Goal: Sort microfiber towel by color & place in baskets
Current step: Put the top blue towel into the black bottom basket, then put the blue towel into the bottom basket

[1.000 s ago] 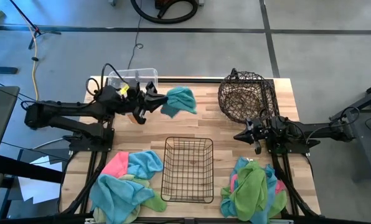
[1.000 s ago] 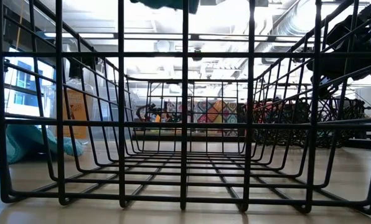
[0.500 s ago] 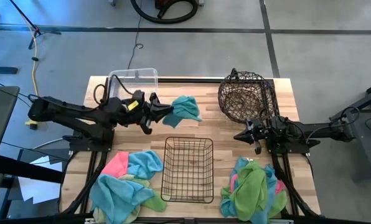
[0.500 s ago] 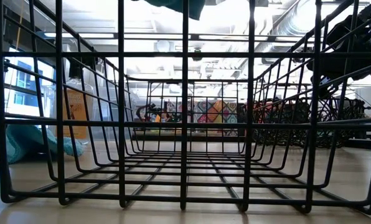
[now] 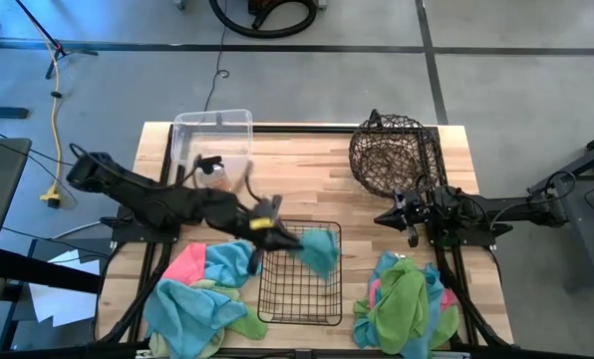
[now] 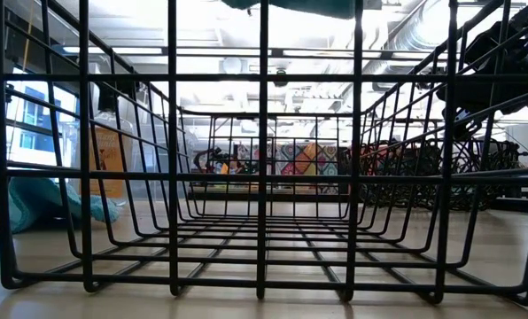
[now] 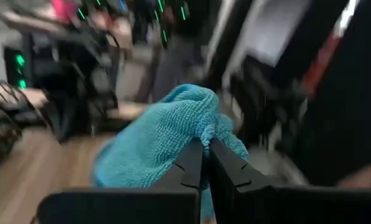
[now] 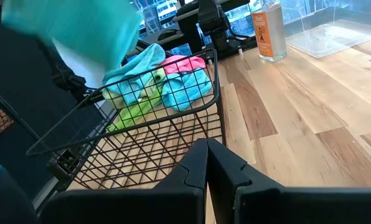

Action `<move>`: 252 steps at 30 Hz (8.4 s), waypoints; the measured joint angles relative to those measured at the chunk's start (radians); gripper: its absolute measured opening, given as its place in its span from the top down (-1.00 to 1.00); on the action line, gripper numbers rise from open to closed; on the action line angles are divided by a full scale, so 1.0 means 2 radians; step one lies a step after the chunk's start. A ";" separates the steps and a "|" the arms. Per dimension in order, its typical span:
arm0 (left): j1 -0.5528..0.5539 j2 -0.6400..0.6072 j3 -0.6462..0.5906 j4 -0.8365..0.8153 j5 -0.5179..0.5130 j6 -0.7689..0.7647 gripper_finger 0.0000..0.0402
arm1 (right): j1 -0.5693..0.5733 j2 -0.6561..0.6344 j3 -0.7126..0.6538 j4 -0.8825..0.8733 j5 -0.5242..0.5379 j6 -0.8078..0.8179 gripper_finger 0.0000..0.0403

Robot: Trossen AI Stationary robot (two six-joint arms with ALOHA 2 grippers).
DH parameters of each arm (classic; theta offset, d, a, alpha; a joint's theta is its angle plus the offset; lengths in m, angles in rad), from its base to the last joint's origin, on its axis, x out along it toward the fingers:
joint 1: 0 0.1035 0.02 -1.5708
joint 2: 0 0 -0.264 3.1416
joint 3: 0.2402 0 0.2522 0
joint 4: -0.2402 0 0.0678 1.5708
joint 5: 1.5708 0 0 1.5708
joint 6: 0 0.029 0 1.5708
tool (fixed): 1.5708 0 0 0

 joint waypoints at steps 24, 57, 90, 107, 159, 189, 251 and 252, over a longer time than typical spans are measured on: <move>-0.019 0.184 0.098 -0.226 0.020 0.082 0.81 | 0.000 0.000 0.000 0.000 0.000 0.000 1.00; -0.028 -0.020 0.077 -0.261 -0.029 0.019 -0.07 | 0.000 0.000 0.000 0.000 0.000 0.000 1.00; 0.018 -0.165 -0.144 -0.011 -0.174 -0.161 -0.04 | -0.001 0.069 0.075 0.355 0.251 0.088 0.96; -0.091 -0.156 -0.012 -0.610 0.022 -0.402 -0.04 | -0.001 0.356 0.412 -0.024 0.302 0.023 -0.27; -0.236 -0.054 0.030 -0.687 0.179 -0.402 1.00 | -0.001 0.386 0.436 -0.115 0.194 0.075 -0.39; -0.088 -0.090 0.307 -0.493 -0.258 0.036 1.00 | -0.001 0.323 0.436 0.008 0.200 0.075 -0.39; 0.009 0.213 0.210 -0.352 -0.030 0.065 1.00 | -0.001 0.313 0.436 0.062 0.147 0.062 -0.39; 0.009 0.224 0.210 -0.351 -0.030 0.065 0.99 | -0.001 0.313 0.436 0.062 0.147 0.062 -0.39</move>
